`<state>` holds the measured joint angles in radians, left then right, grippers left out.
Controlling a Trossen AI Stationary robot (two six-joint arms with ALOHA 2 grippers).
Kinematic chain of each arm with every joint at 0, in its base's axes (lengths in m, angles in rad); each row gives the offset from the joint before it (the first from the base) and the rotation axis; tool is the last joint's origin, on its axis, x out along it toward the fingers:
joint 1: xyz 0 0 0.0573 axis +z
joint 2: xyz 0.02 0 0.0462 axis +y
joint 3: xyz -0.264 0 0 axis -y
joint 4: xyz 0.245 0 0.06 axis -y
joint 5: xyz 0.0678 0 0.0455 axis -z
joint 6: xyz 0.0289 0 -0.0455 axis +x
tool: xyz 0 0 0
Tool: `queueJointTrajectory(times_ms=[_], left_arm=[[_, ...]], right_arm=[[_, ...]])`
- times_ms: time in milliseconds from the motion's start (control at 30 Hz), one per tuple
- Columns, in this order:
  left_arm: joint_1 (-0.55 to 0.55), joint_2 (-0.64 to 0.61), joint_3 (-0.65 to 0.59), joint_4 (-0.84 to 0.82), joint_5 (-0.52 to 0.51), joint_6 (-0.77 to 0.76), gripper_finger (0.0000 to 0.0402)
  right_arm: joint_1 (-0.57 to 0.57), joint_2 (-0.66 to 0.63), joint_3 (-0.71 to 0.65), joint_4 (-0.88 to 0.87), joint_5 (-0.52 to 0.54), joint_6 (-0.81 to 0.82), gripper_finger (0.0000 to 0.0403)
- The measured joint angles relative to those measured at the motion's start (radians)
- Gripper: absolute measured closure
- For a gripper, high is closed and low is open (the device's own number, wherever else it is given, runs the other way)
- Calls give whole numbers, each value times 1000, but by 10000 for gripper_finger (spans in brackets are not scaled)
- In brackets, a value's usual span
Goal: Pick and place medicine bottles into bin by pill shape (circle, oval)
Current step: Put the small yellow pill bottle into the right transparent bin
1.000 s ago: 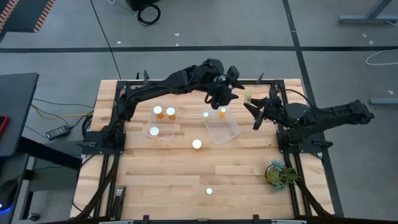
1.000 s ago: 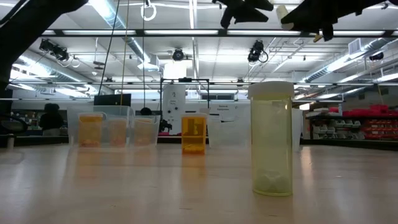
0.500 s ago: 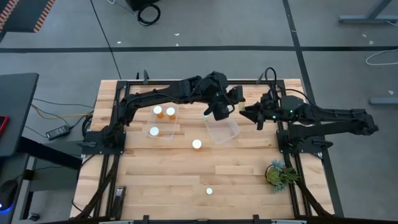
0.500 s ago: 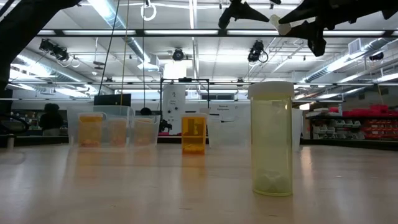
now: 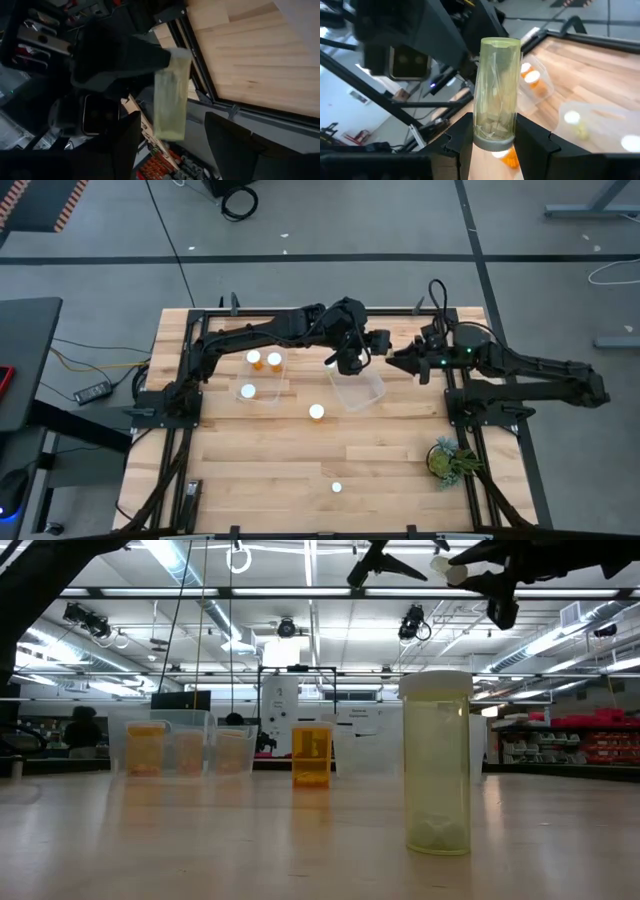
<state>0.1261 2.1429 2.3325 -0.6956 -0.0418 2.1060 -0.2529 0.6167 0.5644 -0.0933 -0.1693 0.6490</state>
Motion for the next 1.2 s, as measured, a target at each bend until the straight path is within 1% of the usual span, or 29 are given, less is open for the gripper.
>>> queueJointTrajectory(times_ms=[233, 367, 500, 667, 1100, 1200], left_arm=[[0, 0, 0, 45, 0, 2, 176], [0, 0, 0, 56, 0, 2, 185], [-1, 16, -1, 54, -5, 1, 202], [0, 25, -1, 59, -18, 0, 229], [0, 25, -1, 55, -21, -26, 281], [0, 25, -1, 54, -21, -57, 289]], right_arm=[[-9, 7, 0, 48, -18, -24, 269], [-9, 32, 0, 84, -16, -24, 269], [-9, 47, 0, 127, -5, -26, 269], [-9, 41, 0, 131, 42, -36, 269], [-9, 42, 0, 130, 46, -29, 269], [-9, 42, 0, 130, 44, -28, 267]])
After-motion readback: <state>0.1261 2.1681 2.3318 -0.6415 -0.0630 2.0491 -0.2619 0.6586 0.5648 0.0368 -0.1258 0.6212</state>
